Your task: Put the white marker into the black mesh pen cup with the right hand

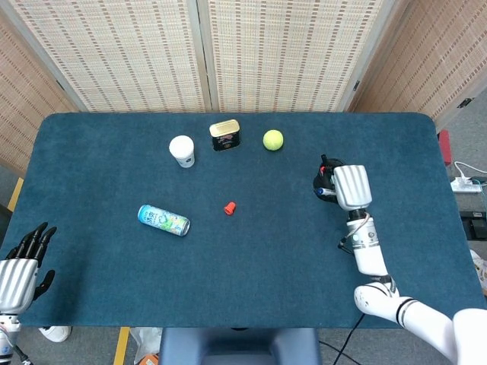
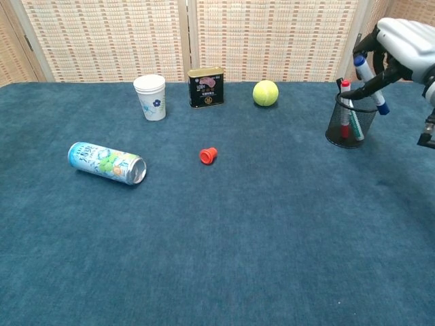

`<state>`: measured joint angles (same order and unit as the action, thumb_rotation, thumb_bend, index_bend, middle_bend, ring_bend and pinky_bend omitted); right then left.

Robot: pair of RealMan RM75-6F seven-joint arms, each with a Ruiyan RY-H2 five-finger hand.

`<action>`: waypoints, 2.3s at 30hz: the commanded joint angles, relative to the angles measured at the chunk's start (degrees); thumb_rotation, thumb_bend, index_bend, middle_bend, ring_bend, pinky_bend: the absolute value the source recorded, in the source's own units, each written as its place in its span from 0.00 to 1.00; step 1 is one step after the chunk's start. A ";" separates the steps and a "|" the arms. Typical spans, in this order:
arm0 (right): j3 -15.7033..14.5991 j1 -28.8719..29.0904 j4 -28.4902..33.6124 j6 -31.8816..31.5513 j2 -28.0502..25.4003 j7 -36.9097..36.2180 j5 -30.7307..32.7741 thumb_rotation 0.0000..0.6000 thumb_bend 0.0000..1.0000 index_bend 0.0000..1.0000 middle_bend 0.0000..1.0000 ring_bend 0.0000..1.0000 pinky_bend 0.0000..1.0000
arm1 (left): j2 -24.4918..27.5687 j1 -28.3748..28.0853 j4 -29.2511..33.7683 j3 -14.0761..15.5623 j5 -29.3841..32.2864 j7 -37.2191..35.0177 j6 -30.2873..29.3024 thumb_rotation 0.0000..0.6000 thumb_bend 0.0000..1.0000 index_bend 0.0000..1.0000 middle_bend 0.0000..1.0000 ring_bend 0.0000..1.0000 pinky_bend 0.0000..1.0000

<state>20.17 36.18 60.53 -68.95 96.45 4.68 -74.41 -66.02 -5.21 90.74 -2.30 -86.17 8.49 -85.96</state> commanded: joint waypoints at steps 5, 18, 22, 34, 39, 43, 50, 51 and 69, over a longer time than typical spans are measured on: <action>3.97 1.36 -5.75 -0.24 1.84 -13.75 2.38 1.00 0.05 0.84 0.61 0.69 0.99 | -0.36 0.13 -0.34 -0.09 0.02 1.05 -0.44 1.00 0.30 0.09 0.02 0.10 0.33; 6.09 4.21 -18.47 5.87 4.34 -34.53 4.46 1.00 0.05 0.84 0.61 0.69 0.99 | -1.84 0.20 -2.01 -0.44 -1.08 3.45 -2.20 1.00 0.30 0.09 0.03 0.10 0.34; 6.38 5.64 -22.72 8.34 5.20 -40.40 4.72 1.00 0.05 0.84 0.61 0.69 0.99 | -1.99 0.37 -1.90 -0.54 -1.33 4.26 -2.89 1.00 0.30 0.09 0.03 0.10 0.34; 4.36 8.52 -32.51 13.54 8.05 -55.94 2.90 1.00 0.05 0.84 0.61 0.69 0.99 | -2.57 0.65 -1.92 -0.46 -2.89 7.16 -4.55 1.00 0.30 0.09 0.04 0.10 0.34; 2.98 9.09 -36.82 15.37 9.46 -61.07 1.99 1.00 0.05 0.84 0.61 0.69 0.99 | -2.81 0.62 -2.14 -0.59 -2.89 7.85 -4.63 1.00 0.30 0.09 0.04 0.10 0.34; 1.81 9.40 -40.42 17.18 10.69 -64.32 1.42 1.00 0.05 0.84 0.61 0.69 0.99 | -3.15 0.45 -2.51 -0.78 -2.20 8.29 -4.00 1.00 0.30 0.09 0.04 0.10 0.34; -0.06 9.23 -44.48 18.75 12.07 -67.56 0.42 1.00 0.05 0.84 0.61 0.69 0.99 | -3.46 0.18 -2.90 -1.07 -1.16 8.89 -3.12 1.00 0.30 0.09 0.04 0.10 0.34; -0.28 9.15 -45.01 18.97 12.25 -67.90 0.35 1.00 0.05 0.84 0.61 0.69 0.99 | -3.49 0.19 -2.93 -1.10 -1.18 8.88 -3.19 1.00 0.30 0.09 0.04 0.10 0.34; -5.59 6.46 -47.06 14.40 12.84 -62.60 -3.49 1.00 0.05 0.35 0.21 0.03 0.35 | -3.25 0.14 -2.59 -0.86 -1.63 8.50 -3.26 1.00 0.30 0.09 0.04 0.10 0.34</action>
<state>15.35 43.27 12.98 -53.32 109.49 -58.84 -77.21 -69.29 -5.07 88.13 -3.18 -87.79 17.00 -89.22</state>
